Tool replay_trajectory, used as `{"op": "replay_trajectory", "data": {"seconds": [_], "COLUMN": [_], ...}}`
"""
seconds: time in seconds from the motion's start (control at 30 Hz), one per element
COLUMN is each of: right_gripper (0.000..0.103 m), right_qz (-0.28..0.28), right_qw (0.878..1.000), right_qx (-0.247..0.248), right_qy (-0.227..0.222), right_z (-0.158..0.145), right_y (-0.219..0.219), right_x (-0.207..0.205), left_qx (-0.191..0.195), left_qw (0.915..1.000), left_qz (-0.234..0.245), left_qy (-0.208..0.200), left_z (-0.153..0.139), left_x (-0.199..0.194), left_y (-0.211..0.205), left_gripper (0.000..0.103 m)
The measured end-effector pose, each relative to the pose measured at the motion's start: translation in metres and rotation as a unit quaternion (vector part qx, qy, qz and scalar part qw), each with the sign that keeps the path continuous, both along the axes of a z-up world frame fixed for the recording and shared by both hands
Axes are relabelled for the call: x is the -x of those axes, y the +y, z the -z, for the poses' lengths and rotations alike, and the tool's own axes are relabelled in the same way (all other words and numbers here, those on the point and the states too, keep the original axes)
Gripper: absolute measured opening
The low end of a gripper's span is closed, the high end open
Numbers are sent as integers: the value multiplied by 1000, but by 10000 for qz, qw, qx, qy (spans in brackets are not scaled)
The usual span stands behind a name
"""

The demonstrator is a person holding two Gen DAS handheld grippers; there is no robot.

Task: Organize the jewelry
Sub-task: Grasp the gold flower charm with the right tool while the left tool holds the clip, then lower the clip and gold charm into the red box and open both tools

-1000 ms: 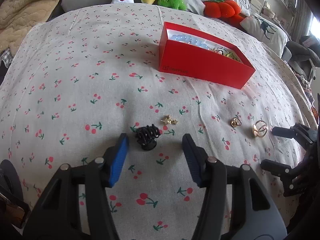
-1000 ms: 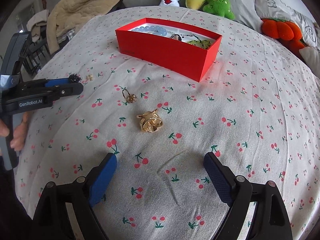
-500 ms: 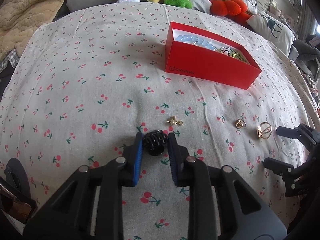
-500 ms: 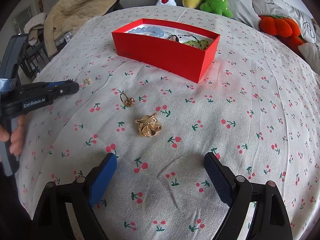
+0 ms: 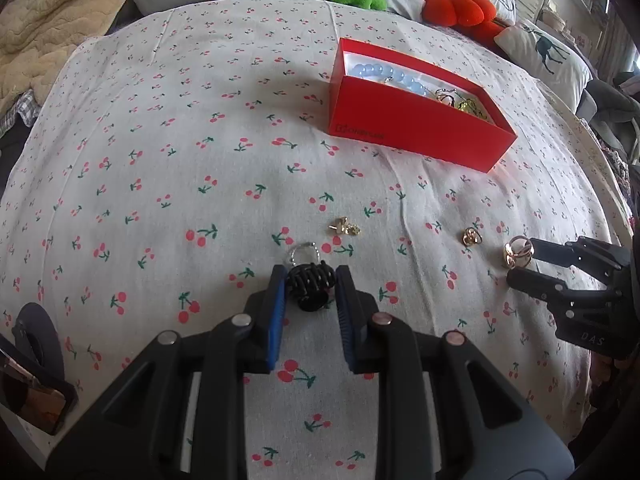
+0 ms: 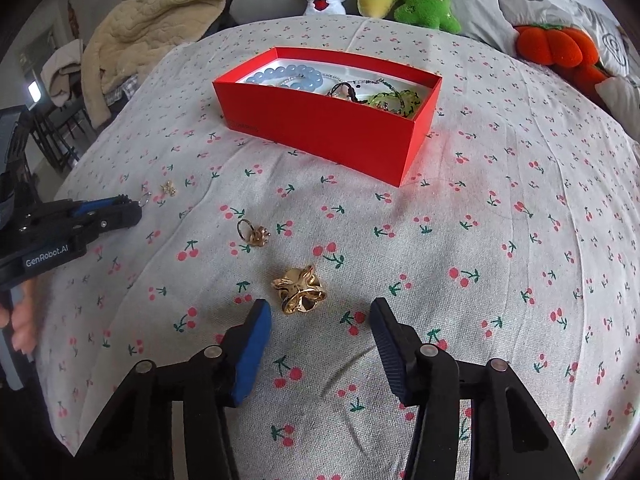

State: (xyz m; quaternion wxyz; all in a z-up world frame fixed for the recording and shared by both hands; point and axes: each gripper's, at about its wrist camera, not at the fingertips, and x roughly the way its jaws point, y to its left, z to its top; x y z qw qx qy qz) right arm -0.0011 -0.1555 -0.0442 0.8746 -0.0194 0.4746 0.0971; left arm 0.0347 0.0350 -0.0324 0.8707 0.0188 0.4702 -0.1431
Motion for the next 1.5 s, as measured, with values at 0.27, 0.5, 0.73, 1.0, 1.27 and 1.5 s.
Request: {"op": "replay_trajectory", "data": {"seconds": [0.27,0.5,0.73,1.0,1.27,1.5], "right_gripper": [28,23,23,23,23,23], "right_qz": [-167,-128,17,157,400,438], "right_qw": [9998,9998,9995,9980,9948,9942], "right_qx": [-44,-166,-304,-489,-703,-739], "right_qy": [-22,17,-19,-367,-623,-640], "right_z": [-1,-2,-13,-48,-72,-67], "right_y": [7,4,-1,-7,-18,-33], "right_x": [-2,-6,-11,-32,-67,-94], "left_qx": [-25,54,246,471,804,842], "left_qw": [10000,9999,9997,9985,9946,9942], "left_qz": [74,87,82,191,448,495], "left_qy": [-2,-19,-13,-183,-474,-458], "left_z": [-3,-10,-23,-47,-61,-50], "left_x": [1,0,-10,-36,-73,-104], "left_y": [-3,-5,-9,-27,-53,-70], "left_gripper": [26,26,26,26,26,26]}}
